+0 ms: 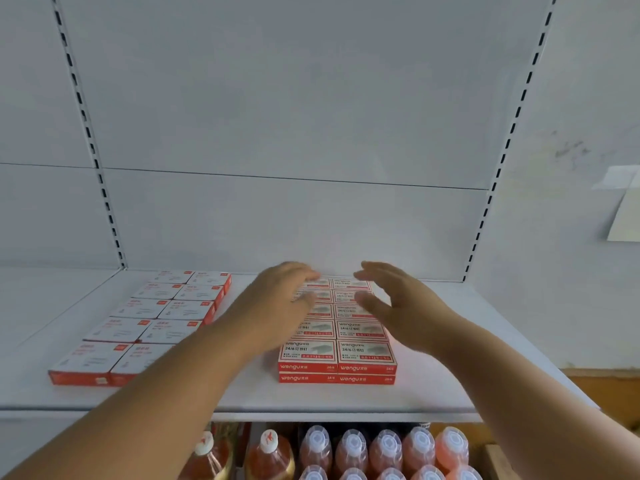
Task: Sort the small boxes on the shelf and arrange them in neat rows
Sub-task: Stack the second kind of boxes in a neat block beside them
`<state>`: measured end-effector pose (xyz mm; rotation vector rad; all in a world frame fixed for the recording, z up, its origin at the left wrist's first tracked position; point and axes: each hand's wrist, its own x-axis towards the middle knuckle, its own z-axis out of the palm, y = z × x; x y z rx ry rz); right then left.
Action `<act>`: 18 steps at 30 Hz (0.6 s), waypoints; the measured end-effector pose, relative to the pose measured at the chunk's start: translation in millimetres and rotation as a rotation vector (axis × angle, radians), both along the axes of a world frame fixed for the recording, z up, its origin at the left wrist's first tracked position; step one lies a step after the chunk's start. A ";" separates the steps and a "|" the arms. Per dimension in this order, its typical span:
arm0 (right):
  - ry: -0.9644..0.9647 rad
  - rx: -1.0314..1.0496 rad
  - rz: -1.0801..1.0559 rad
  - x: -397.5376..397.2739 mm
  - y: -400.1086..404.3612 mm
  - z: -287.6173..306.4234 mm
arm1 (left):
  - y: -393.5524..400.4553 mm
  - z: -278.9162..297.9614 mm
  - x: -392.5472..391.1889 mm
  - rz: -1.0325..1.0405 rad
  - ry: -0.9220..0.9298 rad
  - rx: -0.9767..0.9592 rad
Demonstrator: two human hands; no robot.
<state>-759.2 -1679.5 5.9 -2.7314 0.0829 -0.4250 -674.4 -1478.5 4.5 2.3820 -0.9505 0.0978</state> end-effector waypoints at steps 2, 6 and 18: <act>-0.001 -0.078 0.119 -24.0 1.0 -2.3 | 21.8 -9.0 -24.5 -0.088 -0.025 0.111; 0.008 -0.147 0.228 -41.0 5.8 -20.8 | 34.9 -31.4 -42.3 -0.154 -0.045 0.246; -0.041 -0.110 0.294 -36.2 7.9 -41.0 | 26.3 -40.6 -47.9 -0.136 -0.135 0.248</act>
